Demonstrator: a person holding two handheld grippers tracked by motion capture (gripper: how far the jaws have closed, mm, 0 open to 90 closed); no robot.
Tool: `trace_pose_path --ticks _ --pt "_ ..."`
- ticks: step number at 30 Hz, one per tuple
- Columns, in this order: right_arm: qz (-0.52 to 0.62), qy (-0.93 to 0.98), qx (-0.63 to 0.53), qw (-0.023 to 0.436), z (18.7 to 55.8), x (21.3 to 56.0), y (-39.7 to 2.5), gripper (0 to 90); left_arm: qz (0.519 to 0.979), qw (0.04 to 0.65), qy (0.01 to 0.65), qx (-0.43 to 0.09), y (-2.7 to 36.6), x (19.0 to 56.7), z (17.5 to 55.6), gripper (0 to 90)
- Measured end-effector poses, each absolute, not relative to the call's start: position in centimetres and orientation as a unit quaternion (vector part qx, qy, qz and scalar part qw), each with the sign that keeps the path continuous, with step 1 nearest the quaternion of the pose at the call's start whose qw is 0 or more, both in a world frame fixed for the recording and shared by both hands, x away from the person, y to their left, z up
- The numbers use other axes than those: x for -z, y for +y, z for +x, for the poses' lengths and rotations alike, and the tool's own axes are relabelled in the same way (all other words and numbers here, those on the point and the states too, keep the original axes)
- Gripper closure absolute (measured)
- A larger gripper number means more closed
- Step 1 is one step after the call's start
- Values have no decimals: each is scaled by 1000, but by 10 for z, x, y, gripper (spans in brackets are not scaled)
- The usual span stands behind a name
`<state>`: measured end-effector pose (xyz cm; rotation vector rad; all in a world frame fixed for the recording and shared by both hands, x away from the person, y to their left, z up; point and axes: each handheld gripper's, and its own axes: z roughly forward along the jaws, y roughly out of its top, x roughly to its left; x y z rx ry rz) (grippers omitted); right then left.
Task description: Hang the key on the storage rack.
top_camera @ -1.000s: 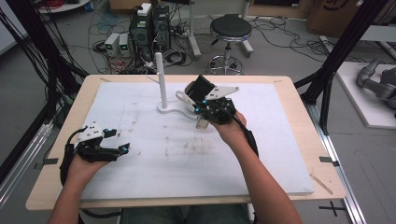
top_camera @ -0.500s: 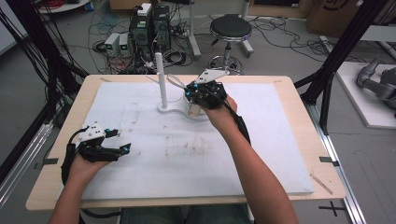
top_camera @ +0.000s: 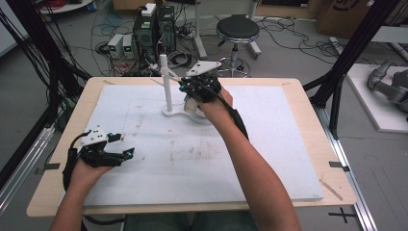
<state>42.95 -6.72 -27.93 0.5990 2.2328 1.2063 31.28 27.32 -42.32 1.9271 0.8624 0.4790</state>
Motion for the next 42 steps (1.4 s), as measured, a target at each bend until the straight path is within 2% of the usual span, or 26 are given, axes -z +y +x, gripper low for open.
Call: trace_pose_path --ticks 21,37,38,39,40,42 --pt "213 846 -409 269 451 291 -39 825 784 469 357 -193 277 426 313 201" --pt "223 854 -384 272 461 301 -35 815 784 469 361 -191 280 427 313 201" --pt "224 853 -384 274 461 301 -35 749 784 468 360 -191 280 427 313 201" --pt "227 849 -386 279 461 301 -35 614 784 469 360 -191 280 427 313 201" --pt "228 846 -387 287 460 301 -34 536 784 468 361 -191 279 427 313 201" --pt "228 848 -378 295 459 301 -35 528 785 466 360 -189 279 428 313 201"
